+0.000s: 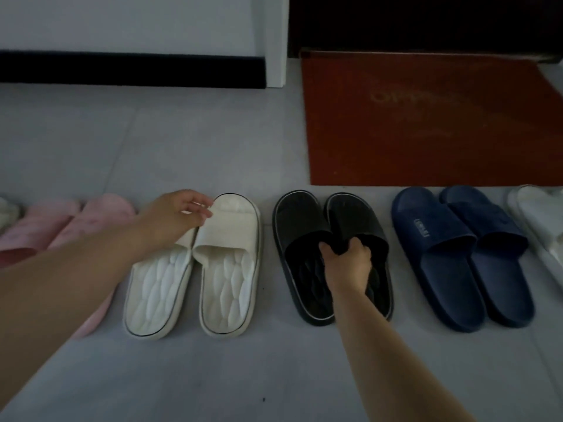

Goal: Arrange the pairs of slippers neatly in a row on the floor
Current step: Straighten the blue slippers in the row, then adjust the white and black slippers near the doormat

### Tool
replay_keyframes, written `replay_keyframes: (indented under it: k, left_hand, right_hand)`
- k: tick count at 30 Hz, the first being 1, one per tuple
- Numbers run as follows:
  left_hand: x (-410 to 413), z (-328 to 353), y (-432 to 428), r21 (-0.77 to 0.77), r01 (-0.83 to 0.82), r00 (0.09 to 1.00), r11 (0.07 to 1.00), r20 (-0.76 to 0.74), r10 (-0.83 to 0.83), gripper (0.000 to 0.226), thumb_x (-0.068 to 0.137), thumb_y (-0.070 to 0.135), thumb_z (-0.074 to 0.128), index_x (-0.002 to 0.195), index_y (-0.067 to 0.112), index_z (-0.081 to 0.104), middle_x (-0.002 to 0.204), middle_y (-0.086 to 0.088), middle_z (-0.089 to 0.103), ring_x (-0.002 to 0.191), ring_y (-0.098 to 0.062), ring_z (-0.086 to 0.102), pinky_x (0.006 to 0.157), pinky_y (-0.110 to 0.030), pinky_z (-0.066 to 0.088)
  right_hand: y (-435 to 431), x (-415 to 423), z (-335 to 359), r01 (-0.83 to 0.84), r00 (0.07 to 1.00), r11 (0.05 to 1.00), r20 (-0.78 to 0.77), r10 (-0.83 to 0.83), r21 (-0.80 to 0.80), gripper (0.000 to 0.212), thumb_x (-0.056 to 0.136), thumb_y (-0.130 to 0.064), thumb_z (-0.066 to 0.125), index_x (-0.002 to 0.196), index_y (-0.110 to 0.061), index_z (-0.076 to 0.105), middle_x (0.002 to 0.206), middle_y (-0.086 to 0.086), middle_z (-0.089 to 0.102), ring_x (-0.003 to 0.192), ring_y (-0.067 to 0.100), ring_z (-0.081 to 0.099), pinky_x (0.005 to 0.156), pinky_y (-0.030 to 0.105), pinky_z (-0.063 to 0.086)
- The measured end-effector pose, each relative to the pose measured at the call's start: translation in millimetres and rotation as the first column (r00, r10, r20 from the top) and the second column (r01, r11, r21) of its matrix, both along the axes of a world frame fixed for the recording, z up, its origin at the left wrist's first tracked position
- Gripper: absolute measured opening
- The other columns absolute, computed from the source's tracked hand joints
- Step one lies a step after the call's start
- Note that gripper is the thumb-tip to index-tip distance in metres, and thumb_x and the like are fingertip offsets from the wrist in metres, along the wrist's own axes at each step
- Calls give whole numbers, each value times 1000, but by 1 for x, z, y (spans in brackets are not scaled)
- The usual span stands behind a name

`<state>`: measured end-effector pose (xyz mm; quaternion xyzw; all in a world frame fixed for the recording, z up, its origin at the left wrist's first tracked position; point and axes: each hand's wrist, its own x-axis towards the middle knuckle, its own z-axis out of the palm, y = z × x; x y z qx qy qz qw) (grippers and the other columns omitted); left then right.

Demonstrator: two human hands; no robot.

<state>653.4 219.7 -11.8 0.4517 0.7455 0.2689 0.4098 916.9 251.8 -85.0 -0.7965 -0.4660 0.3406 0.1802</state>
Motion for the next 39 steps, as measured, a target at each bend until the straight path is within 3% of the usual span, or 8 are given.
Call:
replay_keyframes:
  k: [3, 6, 9, 14, 19, 23, 29, 39]
  left_hand:
    - [-12, -7, -1, -14, -36, 999, 999, -14, 35, 24, 82, -3, 59, 102, 9, 62, 93, -9, 66, 88, -20, 60, 93, -35, 44]
    - [-24, -19, -6, -46, -16, 994, 999, -107, 12, 24, 82, -7, 54, 99, 9, 59, 94, -11, 63, 81, -19, 57, 82, -31, 44]
    - [-38, -29, -18, -74, 73, 943, 995, -321, -93, 36, 80, -3, 56, 114, 8, 57, 112, -12, 61, 95, -24, 55, 86, -28, 40]
    - [-55, -29, -35, -147, 240, 786, 960, -551, -281, 45, 82, 19, 60, 126, 20, 50, 132, -8, 49, 121, -28, 47, 99, -32, 35]
    - [-70, -33, -49, -210, 314, 723, 926, -579, -376, 55, 76, 27, 61, 129, 27, 45, 138, -2, 43, 123, -27, 43, 101, -35, 35]
    - [-76, -37, -52, -180, 307, 744, 934, -567, -354, 54, 80, 14, 58, 130, 27, 46, 137, -2, 45, 119, -26, 49, 94, -29, 37]
    - [-66, -37, -45, -134, 343, 760, 930, -543, -358, 48, 86, 8, 51, 131, 22, 47, 137, -4, 46, 122, -25, 48, 97, -28, 35]
    - [-99, -3, -50, -284, 357, 673, 890, -583, -456, 57, 84, 23, 60, 136, 25, 39, 141, -5, 44, 126, -25, 44, 105, -32, 34]
  right_hand:
    - [-24, -22, 18, 100, 994, 989, -51, -95, 109, 73, 76, -22, 70, 136, -11, 29, 143, 17, 28, 126, 38, 33, 104, 50, 34]
    - [-50, -65, 30, -321, 941, 877, 19, 337, 356, 62, 76, -16, 66, 131, -20, 37, 141, 8, 32, 127, 27, 31, 106, 39, 27]
    - [-48, -108, 30, -749, 647, 627, 31, 762, 215, 63, 82, -14, 56, 137, -26, 29, 148, 3, 20, 134, 27, 19, 109, 38, 28]
    - [-27, -132, 20, -851, 504, 520, 167, 848, -71, 70, 88, 0, 37, 145, -29, 9, 156, 3, 2, 139, 38, 10, 105, 45, 33]
    - [-21, -117, 13, -784, 591, 617, 223, 775, -69, 67, 89, 1, 34, 144, -32, 16, 155, -2, 11, 136, 34, 22, 99, 41, 39]
    - [-25, -112, 12, -726, 668, 687, 210, 714, -25, 71, 84, 7, 34, 142, -31, 22, 154, -2, 16, 131, 31, 28, 96, 38, 40]
    - [-32, -114, 12, -757, 652, 651, 145, 744, 64, 68, 84, 3, 38, 144, -24, 23, 152, 3, 22, 129, 33, 35, 103, 40, 37]
    - [-60, -133, 27, -778, 625, 624, 177, 760, 69, 67, 87, -16, 49, 144, -26, 15, 155, 7, 14, 140, 29, 15, 114, 43, 20]
